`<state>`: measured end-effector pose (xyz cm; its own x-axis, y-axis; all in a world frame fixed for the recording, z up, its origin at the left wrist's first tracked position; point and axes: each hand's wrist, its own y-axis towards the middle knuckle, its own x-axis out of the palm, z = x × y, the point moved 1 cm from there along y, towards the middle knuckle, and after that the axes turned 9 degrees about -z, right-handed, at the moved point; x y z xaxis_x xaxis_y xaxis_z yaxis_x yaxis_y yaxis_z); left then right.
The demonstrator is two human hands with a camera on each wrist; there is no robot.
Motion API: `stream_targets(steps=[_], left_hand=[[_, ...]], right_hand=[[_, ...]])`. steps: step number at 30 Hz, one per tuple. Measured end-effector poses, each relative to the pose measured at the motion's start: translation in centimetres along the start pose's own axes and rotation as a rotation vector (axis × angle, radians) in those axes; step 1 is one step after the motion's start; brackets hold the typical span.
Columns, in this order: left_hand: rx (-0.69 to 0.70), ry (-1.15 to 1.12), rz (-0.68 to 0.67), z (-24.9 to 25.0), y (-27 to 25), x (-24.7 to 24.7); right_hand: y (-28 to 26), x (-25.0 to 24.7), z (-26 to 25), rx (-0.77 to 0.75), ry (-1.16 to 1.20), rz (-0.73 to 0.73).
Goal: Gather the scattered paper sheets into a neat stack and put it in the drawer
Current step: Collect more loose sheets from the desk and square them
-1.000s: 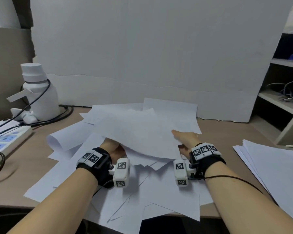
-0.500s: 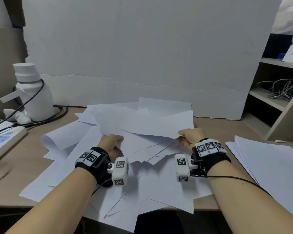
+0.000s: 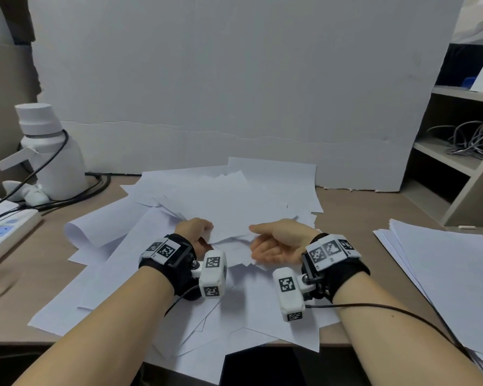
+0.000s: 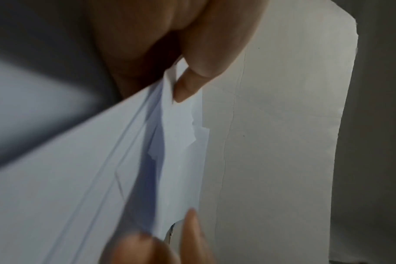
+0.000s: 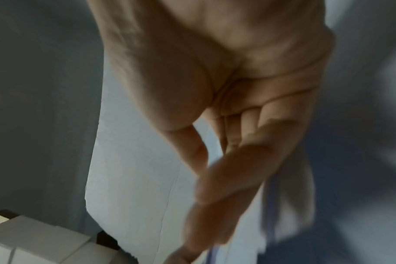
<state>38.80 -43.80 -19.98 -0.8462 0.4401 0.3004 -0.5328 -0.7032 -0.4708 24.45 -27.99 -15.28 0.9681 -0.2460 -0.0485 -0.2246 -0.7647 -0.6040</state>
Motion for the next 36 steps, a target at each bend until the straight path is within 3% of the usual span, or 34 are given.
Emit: stream_targets(steps=[2, 4, 7, 9, 11, 15, 20, 24, 29, 34, 36], left_hand=[[0.001, 0.040, 0.035, -0.1, 0.4, -0.3], [0.029, 0.071, 0.071, -0.1, 0.5, -0.8], [0.106, 0.105, 0.029, 0.5, -0.4, -2.3], [0.156, 0.167, -0.025, 1.3, -1.5, -3.8], [0.208, 0.192, -0.089, 2.4, -2.5, -5.3], [0.216, 0.148, -0.167, 4.1, -3.6, -7.5], [0.214, 0.160, -0.138, 4.9, -1.8, -8.8], [0.229, 0.147, -0.091, 5.2, 0.2, -9.5], [0.159, 0.117, 0.001, 5.3, 1.3, -10.0], [-0.013, 0.101, -0.002, 5.4, 0.9, -8.9], [-0.038, 0.108, 0.001, 5.4, 0.8, -8.5]], right_hand=[[-0.3, -1.6, -0.4, 0.005, -0.046, 0.067], [0.0, -3.5, -0.9, -0.079, -0.035, 0.232], [1.2, -5.9, -1.9, -0.267, 0.103, 0.494], [2.6, -6.8, -2.5, -0.320, 0.083, 0.567], [3.7, -6.8, -3.2, -0.295, -0.078, 0.547], [5.7, -4.8, -4.0, -0.247, -0.208, 0.330], [8.5, -4.8, -6.1, -0.476, -0.097, 0.321], [9.9, -6.4, -7.4, -0.390, -0.333, 0.177], [11.1, -7.3, -7.8, -0.410, -0.488, 0.336], [11.9, -8.3, -7.6, -0.585, -0.381, 0.585], [11.4, -7.9, -7.9, -0.693, -0.396, 0.595]])
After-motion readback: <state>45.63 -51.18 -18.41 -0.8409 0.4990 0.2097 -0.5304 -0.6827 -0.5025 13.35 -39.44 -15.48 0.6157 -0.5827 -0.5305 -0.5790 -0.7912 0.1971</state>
